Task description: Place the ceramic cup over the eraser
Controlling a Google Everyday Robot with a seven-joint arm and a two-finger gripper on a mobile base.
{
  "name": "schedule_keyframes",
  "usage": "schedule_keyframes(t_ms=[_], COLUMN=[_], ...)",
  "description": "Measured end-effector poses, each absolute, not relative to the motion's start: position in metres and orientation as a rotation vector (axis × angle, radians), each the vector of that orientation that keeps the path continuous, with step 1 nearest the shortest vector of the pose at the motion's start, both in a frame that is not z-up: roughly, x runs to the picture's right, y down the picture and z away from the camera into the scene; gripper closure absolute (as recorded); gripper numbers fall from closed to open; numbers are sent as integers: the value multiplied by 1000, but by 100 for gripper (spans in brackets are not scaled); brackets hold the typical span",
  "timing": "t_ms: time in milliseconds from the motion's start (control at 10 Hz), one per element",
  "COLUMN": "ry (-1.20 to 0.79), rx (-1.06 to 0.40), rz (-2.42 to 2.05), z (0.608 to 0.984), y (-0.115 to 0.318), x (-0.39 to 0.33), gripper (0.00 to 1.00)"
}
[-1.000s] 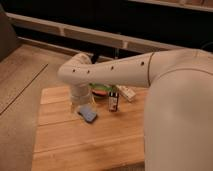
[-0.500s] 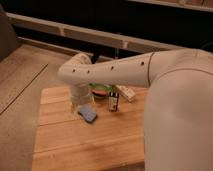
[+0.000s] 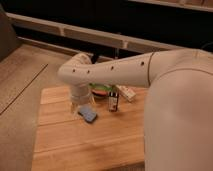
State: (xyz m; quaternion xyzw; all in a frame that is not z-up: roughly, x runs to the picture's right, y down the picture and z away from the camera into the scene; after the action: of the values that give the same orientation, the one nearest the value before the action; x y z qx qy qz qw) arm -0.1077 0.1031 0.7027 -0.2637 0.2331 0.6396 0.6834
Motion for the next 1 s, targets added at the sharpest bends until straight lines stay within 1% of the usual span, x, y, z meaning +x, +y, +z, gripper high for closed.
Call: schedule_keyframes(t_ms=[700,900,1000], ry=[521,461,395], rx=[-588,-557,-533], rz=[1431,1406,1379], z=[703,709,715], y=[103,88,71], x=[-108,-110,-115], gripper=[35,35,35])
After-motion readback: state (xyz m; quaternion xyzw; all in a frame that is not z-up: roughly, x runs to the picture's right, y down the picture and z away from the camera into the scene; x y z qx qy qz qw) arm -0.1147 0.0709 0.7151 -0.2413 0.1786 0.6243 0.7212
